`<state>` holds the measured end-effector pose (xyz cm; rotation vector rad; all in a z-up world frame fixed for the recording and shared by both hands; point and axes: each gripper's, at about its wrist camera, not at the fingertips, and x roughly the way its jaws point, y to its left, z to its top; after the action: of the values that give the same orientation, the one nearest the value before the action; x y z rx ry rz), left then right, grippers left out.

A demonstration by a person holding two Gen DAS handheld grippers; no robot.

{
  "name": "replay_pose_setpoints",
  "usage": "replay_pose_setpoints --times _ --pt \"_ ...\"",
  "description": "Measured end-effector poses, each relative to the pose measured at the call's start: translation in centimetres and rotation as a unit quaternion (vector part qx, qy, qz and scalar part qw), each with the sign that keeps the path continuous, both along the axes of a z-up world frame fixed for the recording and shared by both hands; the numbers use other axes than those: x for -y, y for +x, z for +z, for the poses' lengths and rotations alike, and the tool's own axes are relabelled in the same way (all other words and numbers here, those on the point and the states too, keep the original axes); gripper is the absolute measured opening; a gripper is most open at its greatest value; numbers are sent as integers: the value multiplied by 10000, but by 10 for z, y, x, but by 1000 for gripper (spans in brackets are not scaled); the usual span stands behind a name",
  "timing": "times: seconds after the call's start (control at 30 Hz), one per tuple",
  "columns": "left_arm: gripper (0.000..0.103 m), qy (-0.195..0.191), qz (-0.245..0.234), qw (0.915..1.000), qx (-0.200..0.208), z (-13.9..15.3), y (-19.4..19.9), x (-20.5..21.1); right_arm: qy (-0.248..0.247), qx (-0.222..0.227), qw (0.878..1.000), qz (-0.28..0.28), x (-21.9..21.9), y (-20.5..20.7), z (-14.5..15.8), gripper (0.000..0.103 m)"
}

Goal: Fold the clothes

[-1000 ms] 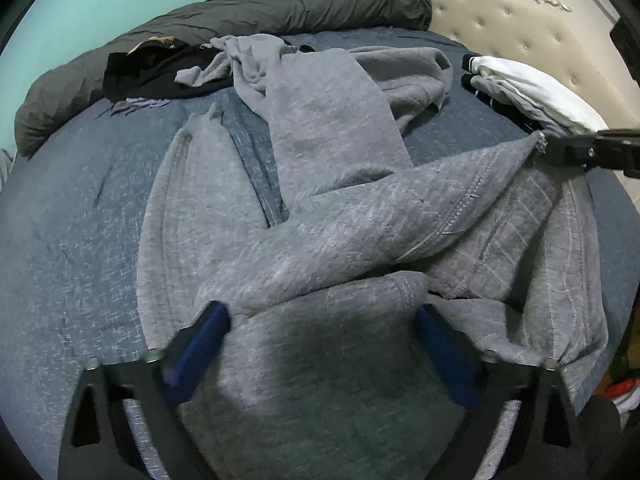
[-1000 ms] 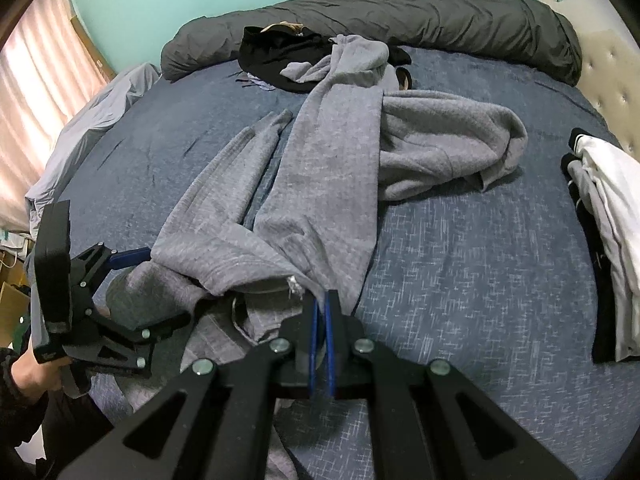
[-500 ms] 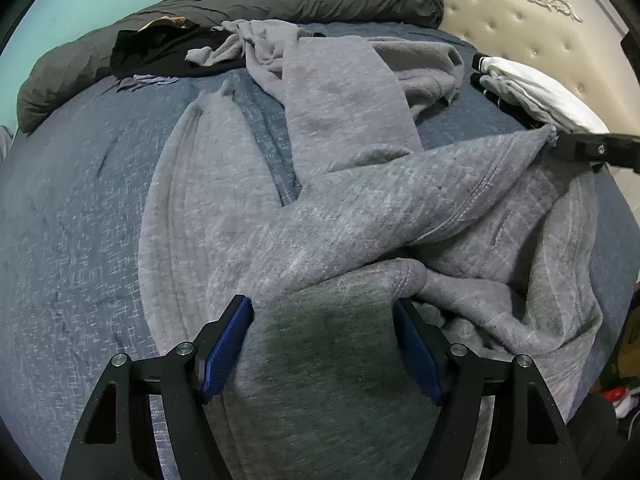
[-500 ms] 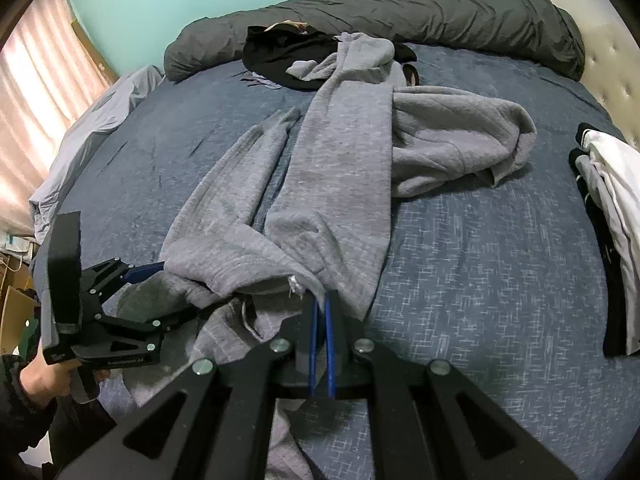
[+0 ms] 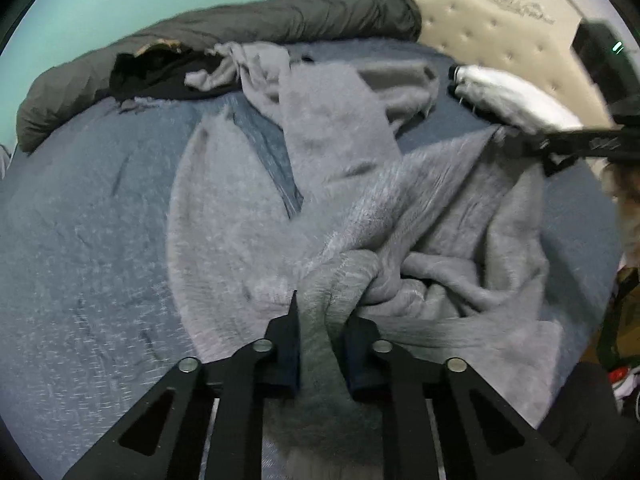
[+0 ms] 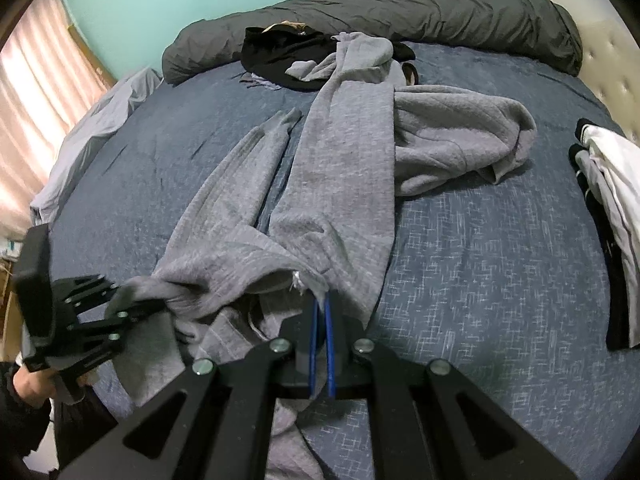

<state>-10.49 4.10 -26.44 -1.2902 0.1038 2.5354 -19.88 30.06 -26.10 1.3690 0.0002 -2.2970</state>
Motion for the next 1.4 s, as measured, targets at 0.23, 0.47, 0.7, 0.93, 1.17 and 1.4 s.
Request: replay_pose_setpoints --times 0.23,0.47,0.7,0.93,1.17,1.4 --pt "10 302 327 9973 -592 73 28 55 -198 -175 9996 68 9 13 29 3" --pt "10 537 637 9898 -1155 151 52 104 -403 -813 9954 294 29 46 100 3" --pt "10 615 723 9778 -1870 243 83 127 -735 -1727 9814 394 39 82 202 3" --pt "10 709 731 9766 -1894 254 101 133 -734 -1964 9760 583 46 105 235 3" --pt "10 743 791 9886 -1039 166 89 129 -254 -1225 9898 676 61 96 162 3" --pt "10 553 844 9948 -162 81 73 128 -3 -530 9969 587 70 83 74 3"
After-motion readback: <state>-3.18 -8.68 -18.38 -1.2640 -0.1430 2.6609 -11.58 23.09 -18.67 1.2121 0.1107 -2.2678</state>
